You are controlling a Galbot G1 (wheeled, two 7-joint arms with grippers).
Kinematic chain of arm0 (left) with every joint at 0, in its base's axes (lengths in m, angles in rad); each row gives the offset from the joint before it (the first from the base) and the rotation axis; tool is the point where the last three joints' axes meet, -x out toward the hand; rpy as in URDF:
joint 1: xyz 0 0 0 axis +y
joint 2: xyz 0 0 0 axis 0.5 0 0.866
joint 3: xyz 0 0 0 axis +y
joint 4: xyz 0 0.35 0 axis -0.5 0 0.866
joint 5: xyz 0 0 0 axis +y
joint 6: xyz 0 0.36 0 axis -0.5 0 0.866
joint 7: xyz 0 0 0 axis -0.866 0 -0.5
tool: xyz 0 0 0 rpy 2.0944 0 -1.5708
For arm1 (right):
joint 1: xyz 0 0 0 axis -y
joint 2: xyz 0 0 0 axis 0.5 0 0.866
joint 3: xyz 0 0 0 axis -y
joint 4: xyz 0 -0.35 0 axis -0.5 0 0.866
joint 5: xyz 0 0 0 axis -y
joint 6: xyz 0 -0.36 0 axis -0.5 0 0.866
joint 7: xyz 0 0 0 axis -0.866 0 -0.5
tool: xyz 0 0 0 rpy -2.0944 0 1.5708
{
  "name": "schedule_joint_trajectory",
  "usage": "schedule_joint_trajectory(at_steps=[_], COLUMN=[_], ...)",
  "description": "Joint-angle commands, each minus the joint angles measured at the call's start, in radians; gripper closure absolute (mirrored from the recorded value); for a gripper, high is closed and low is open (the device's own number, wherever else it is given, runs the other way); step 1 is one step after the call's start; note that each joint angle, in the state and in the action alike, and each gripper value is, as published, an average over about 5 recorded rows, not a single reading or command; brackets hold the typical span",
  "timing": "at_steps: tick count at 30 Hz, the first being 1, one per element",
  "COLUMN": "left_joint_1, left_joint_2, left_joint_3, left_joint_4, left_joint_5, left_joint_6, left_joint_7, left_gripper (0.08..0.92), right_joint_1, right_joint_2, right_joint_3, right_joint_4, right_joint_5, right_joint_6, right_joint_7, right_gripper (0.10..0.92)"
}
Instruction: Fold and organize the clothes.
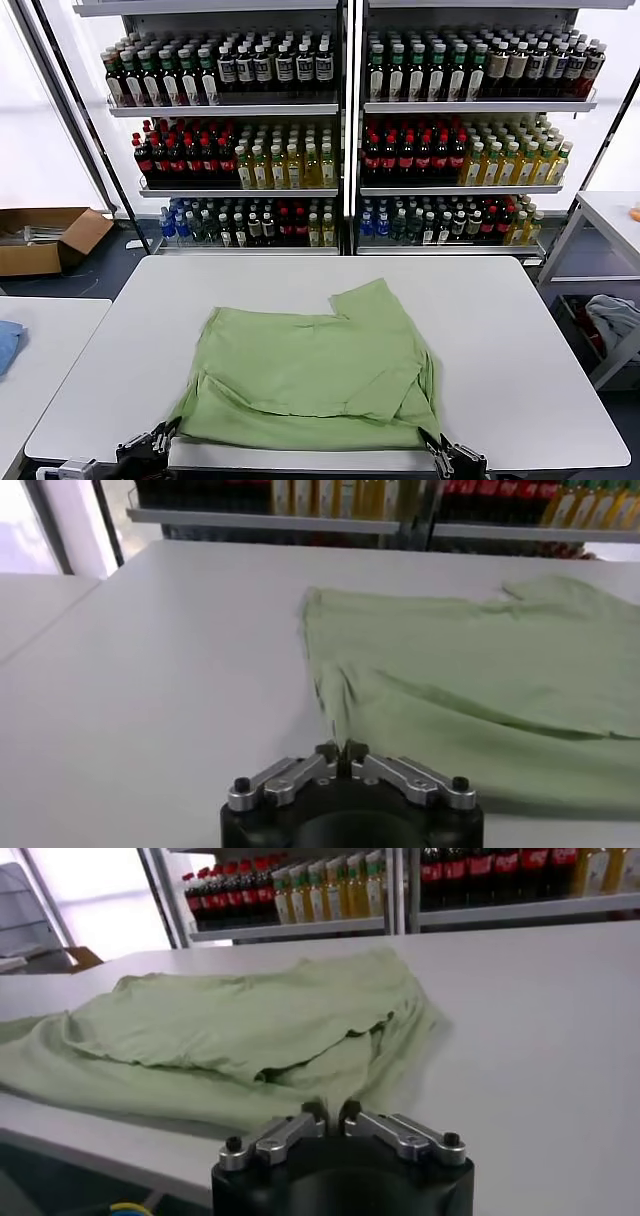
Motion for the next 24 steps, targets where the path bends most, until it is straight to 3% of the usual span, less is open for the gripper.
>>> schedule_joint_trajectory(at_steps=[1,5,9,16,21,24], left_joint_1=[0.083,0.015,-0.113,-0.340,-0.552,-0.648], left_joint_2=[-0.005,0.030,0.117,0.305,0.386,0.405], left_joint_3=[-0.082,-0.112,-0.068,0.083,0.223,0.294], left_joint_4=[-0.109,-0.110,-0.040,0.200,0.390,0.484], left_joint_5=[0.030,0.003,-0.041,-0.132,-0.161,-0.160], left_joint_6=[-0.001,-0.003,-0.003,-0.008,-0.013,-0.014], left_joint_7=[0.015,0.063,0.108,0.124,0.136,0.138], left_gripper=[0.755,0.642,0.521,0.321,0.200,0.180], right_joint_1=[-0.005,0.140,0.358,0.827,1.118,1.221], right_joint_2=[-0.018,-0.063,-0.127,-0.224,-0.193,-0.156], right_joint_3=[0.033,0.040,0.005,-0.224,-0.390,-0.458], right_joint_4=[0.050,0.035,-0.047,-0.366,-0.607,-0.724], right_joint_5=[0.096,0.175,0.222,0.258,0.254,0.250], right_joint_6=[0.015,-0.004,-0.060,-0.146,-0.189,-0.207], right_joint_7=[0.013,0.013,0.021,-0.009,-0.072,-0.080], right_gripper=[0.633,0.520,0.416,0.229,0.204,0.203])
